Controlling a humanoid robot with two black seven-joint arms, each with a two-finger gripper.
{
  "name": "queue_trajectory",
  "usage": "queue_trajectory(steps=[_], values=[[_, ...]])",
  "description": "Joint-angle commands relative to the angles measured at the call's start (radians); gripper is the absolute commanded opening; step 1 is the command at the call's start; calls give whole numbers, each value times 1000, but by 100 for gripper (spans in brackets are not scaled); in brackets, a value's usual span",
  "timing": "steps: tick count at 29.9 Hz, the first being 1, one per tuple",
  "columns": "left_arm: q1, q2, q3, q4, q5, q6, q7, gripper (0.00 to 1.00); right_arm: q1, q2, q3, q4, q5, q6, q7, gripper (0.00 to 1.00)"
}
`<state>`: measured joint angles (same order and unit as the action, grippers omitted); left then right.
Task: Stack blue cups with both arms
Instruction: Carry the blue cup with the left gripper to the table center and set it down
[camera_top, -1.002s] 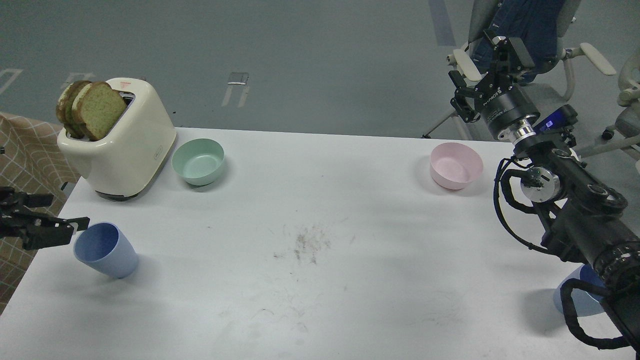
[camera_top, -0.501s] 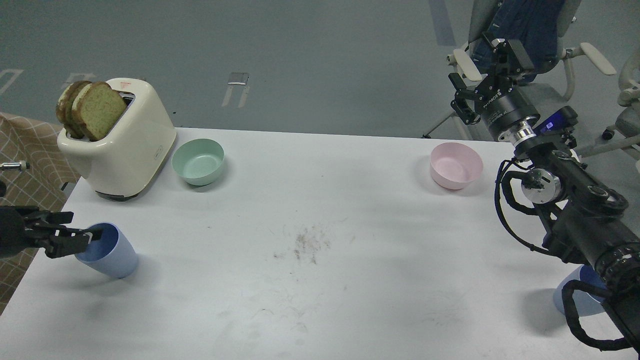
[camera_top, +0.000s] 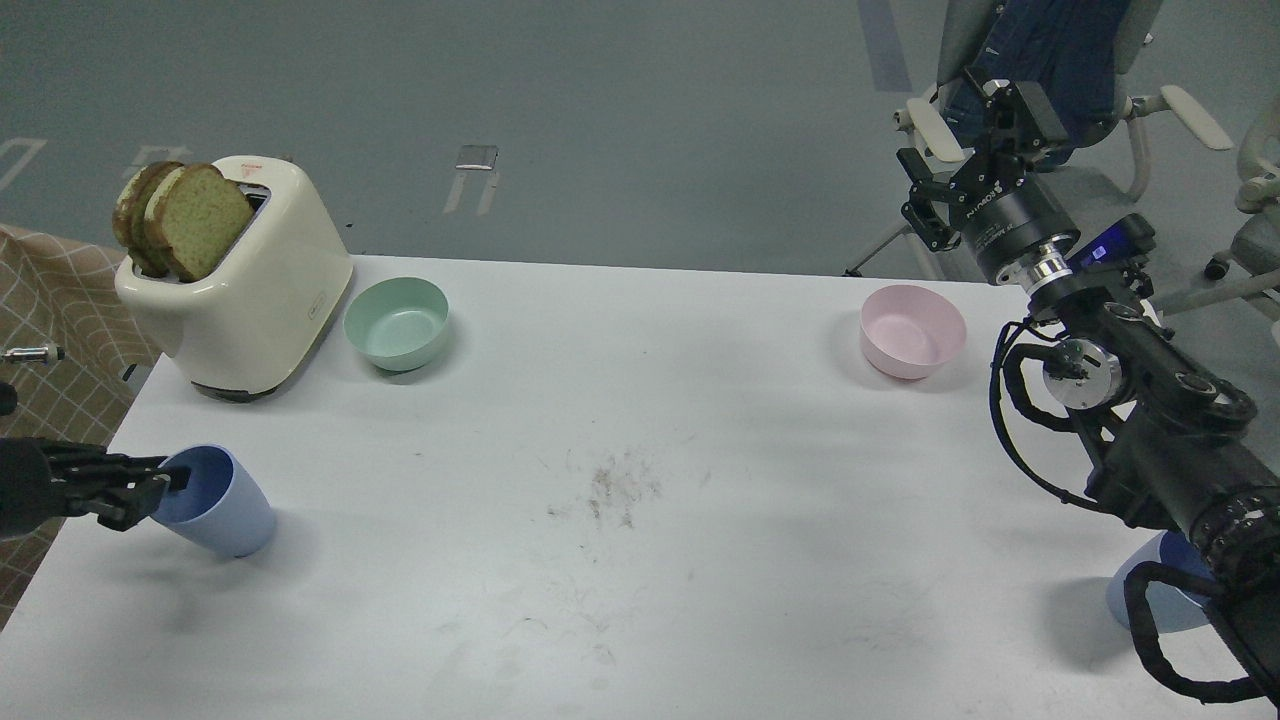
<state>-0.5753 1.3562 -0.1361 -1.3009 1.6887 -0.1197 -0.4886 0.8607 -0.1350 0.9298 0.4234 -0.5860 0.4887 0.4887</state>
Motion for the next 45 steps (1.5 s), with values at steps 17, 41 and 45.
queue_trajectory(steps=[17,41,45], values=[[-333,2,-74,-252,77,-81,0,0,178,-3,-6,-15,-2,0,0,100],[-506,-853,-54,9,287,-369,61,0,394,40,-178,-75,0,0,0,100],[-552,-930,18,84,324,-369,77,0,393,40,-178,-75,0,0,0,100]])
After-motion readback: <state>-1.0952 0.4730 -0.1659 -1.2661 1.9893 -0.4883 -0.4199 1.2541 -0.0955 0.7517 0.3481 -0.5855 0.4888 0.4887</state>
